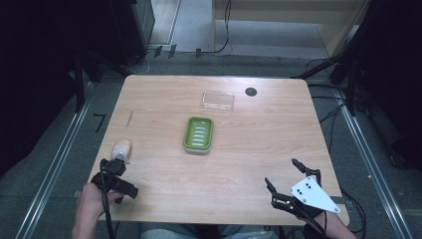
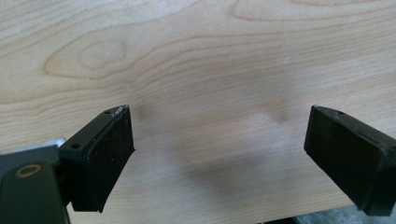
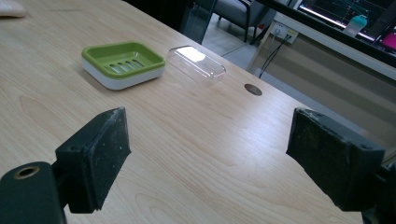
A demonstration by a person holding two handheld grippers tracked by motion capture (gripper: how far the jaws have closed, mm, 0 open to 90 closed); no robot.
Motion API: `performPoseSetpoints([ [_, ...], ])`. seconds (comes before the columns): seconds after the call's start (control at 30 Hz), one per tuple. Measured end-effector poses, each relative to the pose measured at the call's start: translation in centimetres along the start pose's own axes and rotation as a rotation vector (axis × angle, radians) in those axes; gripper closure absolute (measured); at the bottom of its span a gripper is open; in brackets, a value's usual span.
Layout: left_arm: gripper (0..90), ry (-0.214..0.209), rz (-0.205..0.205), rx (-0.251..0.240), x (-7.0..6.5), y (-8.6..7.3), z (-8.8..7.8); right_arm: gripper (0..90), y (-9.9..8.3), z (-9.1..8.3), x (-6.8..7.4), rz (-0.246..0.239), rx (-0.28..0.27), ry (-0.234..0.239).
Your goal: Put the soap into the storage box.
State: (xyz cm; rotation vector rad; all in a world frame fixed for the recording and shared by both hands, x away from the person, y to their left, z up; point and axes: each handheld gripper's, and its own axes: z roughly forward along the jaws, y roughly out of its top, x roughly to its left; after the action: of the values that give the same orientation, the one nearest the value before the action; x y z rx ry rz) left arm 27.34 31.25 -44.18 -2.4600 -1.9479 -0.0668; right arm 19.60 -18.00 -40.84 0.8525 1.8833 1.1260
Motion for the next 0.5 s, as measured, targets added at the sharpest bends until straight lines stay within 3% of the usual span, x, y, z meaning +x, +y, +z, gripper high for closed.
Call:
performPoseSetpoints([
  [0.2,8.7,0.007,0.015,0.001,0.0,0.8,-0.3,13.1,-0.2,0.3,-0.3,0.012,0.002,0.002],
  [0.5,8.7,0.009,0.001,-0.03,0.5,2.0,-0.7,13.1,-0.2,-0.3,-0.2,0.003,0.004,-0.006],
])
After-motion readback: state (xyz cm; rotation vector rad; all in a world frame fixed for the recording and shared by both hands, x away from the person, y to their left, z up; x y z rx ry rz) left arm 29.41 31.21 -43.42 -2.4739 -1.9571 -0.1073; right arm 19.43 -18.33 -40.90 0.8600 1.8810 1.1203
